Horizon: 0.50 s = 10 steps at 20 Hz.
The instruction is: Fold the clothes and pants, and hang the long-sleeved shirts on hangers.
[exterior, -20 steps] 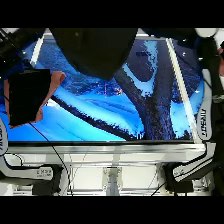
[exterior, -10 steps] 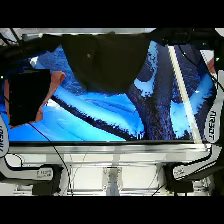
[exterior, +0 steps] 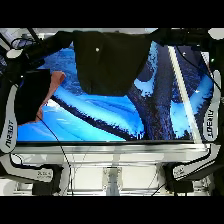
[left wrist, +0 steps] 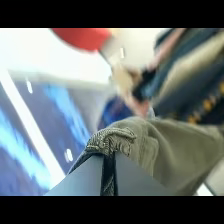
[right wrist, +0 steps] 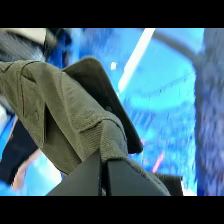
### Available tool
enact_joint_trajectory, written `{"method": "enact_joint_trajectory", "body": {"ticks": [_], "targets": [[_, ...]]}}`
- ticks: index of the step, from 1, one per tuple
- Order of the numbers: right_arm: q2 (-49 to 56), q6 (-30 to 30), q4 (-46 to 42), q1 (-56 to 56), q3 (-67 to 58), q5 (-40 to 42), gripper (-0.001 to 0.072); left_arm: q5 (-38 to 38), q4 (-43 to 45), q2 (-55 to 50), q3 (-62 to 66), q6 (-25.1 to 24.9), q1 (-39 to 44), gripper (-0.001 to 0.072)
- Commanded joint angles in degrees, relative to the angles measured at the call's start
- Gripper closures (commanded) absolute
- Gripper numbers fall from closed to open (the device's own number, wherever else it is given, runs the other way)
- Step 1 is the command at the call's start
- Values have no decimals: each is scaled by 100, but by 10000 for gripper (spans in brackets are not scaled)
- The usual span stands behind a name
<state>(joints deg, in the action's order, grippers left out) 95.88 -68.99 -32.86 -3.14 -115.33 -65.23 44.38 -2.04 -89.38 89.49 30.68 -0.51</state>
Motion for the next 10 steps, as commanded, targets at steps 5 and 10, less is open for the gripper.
{"method": "enact_joint_trajectory", "body": {"ticks": [5, 10], "targets": [[48, 2017, 1447, -136, -7, 61, 707, 846, -1641, -48, 48, -2002, 24, 683], [44, 1670, 332, -326, -4, -1438, 705, 1718, 1287, -48, 33, -686, -11, 683]]}}
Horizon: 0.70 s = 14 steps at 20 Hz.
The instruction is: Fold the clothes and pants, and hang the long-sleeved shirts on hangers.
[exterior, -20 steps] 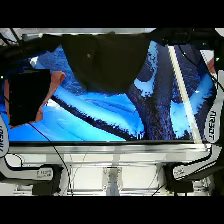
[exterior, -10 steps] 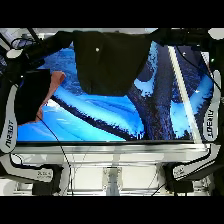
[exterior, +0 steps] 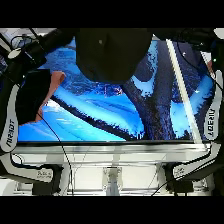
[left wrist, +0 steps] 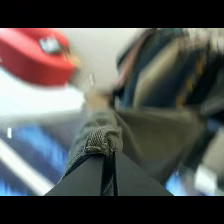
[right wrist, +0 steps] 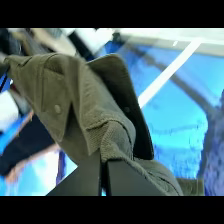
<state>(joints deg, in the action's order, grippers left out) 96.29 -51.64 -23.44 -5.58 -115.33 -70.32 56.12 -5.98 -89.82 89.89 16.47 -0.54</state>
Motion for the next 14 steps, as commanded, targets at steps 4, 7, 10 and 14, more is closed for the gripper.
{"method": "enact_joint_trajectory", "body": {"ticks": [4, 7, 10, 14], "targets": [[0, -662, -2361, 109, 238, -2461, 705, 1178, 4721, 4, -31, 2411, 175, 684], [-66, -782, -2500, 271, 925, -2653, 705, 1532, 5289, 243, -573, 2688, 227, 685], [-328, -769, -2721, 501, 2002, -2588, 705, 1399, 5716, 973, -1685, 2684, 251, 685], [-979, -761, -3082, 815, 3517, -2361, 705, 1421, 6262, 2240, -3359, 2706, 527, 683]]}}
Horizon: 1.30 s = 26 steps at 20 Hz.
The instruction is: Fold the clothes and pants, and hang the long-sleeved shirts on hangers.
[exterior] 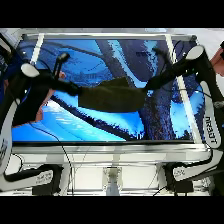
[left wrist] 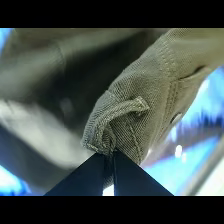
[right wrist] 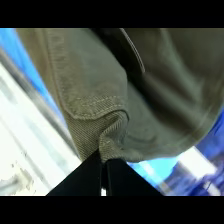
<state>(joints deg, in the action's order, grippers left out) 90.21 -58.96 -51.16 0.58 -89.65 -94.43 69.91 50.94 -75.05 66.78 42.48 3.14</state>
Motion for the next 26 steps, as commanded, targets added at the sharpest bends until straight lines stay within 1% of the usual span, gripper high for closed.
{"method": "enact_joint_trajectory", "body": {"ticks": [1, 2, 3, 4, 6, 7, 10, 12, 13, 14, 15, 16, 18, 20, 22, 26], "targets": [[-553, -31, -313, 269, 1270, 92, 705, 103, 564, 1058, -1460, 107, 264, 682], [-713, -33, -326, 328, 1530, 129, 705, 227, 564, 1276, -1788, 109, 361, 681], [-872, -35, -330, 396, 1766, 153, 705, 356, 564, 1456, -2090, 129, 450, 656], [-1012, -35, -330, 455, 1961, 177, 706, 468, 562, 1569, -2312, 144, 505, 566], [-1241, -44, -339, 566, 2315, 199, 705, 555, 562, 1655, -2579, 444, 522, 318], [-1322, -61, -345, 597, 2496, 234, 705, 592, 568, 1646, -2608, 588, 520, 268], [-1464, -83, -409, 680, 3018, 337, 705, 636, 546, 1646, -2605, 922, 520, 268], [-1523, -101, -481, 719, 3412, 505, 705, 625, 546, 1644, -2605, 1390, 472, 266], [-1558, -98, -485, 721, 3582, 625, 705, 614, 542, 1641, -2608, 1696, 380, 225], [-1567, -96, -490, 730, 3713, 704, 705, 612, 542, 1633, -2608, 2031, 267, 205], [-1565, -87, -492, 730, 3799, 752, 705, 625, 505, 1600, -2610, 2234, 168, 205], [-1565, -76, -498, 730, 3821, 804, 704, 629, 396, 1556, -2623, 2280, 103, 205], [-1567, -55, -472, 730, 3818, 890, 704, 643, -42, 1331, -2684, 2256, 98, 205], [-1567, -52, -461, 730, 3818, 894, 704, 605, -595, 966, -2741, 1847, 223, 205], [-1567, -55, -459, 730, 3818, 901, 704, 601, -973, 531, -2741, 1523, 448, 207], [-1567, -55, -455, 730, 3818, 901, 704, 315, -1010, -149, -2741, 1447, 940, 217]]}}
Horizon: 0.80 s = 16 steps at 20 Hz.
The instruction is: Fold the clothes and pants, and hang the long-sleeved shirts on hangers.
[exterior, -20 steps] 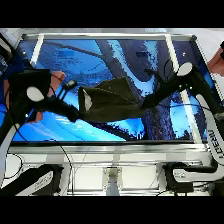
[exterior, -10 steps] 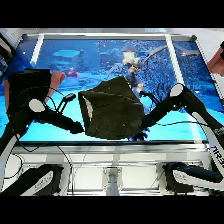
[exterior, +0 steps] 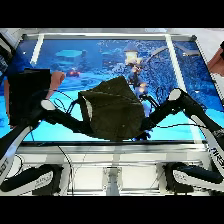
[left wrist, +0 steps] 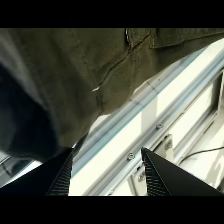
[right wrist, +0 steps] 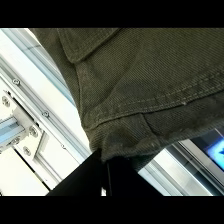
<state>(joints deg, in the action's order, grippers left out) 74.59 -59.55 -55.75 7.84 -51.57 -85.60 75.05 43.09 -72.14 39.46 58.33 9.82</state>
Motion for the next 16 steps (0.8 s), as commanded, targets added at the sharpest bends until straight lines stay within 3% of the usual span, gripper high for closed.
{"method": "enact_joint_trajectory", "body": {"ticks": [1, 5, 13, 16], "targets": [[-4, 4, 7, 4, 11, 17, 704, -361, -245, -507, -9, -138, 299, 245], [-4, 4, 7, 4, 11, 11, 704, -1025, -420, -501, 15, -136, 286, 250], [-4, 4, 7, 4, 11, -9, 704, -535, -391, -402, 334, 179, -457, 245], [-4, 4, 7, 4, 11, -7, 703, -479, 37, -330, 461, 455, -498, 244]]}}
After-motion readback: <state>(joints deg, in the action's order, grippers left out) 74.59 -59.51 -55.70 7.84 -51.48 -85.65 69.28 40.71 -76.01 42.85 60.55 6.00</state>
